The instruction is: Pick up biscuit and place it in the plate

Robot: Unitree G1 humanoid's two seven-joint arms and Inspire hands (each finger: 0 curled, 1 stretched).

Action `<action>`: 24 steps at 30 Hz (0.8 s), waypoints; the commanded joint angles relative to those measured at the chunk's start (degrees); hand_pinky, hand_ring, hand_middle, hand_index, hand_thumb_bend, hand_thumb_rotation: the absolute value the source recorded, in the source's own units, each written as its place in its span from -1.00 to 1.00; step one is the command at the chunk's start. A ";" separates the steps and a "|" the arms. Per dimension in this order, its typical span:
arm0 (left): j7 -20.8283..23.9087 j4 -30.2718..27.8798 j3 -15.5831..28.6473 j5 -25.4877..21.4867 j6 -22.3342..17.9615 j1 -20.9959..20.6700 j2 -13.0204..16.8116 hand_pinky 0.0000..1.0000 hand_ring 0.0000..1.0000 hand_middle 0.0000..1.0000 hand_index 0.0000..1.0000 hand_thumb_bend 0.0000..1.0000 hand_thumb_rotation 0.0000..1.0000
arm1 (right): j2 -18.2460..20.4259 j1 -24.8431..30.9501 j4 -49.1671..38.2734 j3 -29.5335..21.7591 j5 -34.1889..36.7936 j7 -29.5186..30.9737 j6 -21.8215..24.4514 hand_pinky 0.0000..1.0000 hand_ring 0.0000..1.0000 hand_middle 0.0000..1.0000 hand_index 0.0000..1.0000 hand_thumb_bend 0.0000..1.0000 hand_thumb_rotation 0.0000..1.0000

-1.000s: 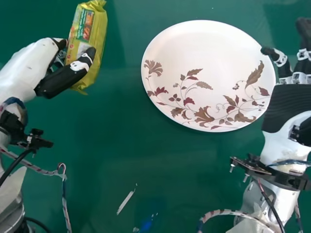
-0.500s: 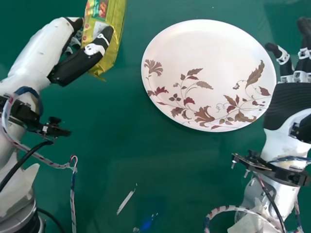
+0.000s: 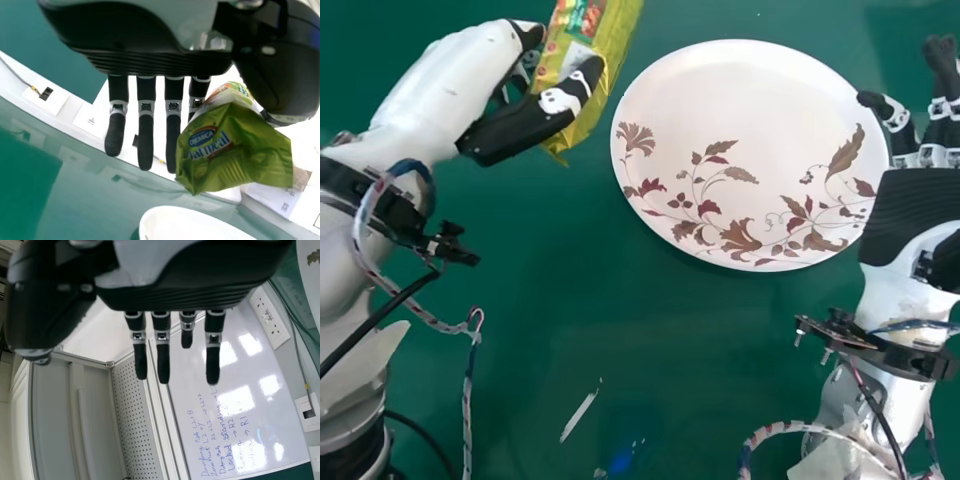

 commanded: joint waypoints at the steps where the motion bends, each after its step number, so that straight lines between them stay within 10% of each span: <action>1: -1.75 0.96 -1.83 -1.03 0.84 -2.26 1.04 -0.49 -0.17 -0.05 0.03 0.03 -1.00 | 1.26 0.52 -0.16 0.28 -0.13 -0.37 0.45 0.14 0.36 0.44 0.52 0.85 -0.13; 24: -1.22 13.93 -7.79 -10.45 -9.15 -11.35 8.21 -0.47 -0.15 -0.09 0.03 0.03 -1.00 | 1.23 0.86 0.65 0.92 -0.20 -0.11 -0.58 0.11 0.34 0.42 0.57 0.75 -0.22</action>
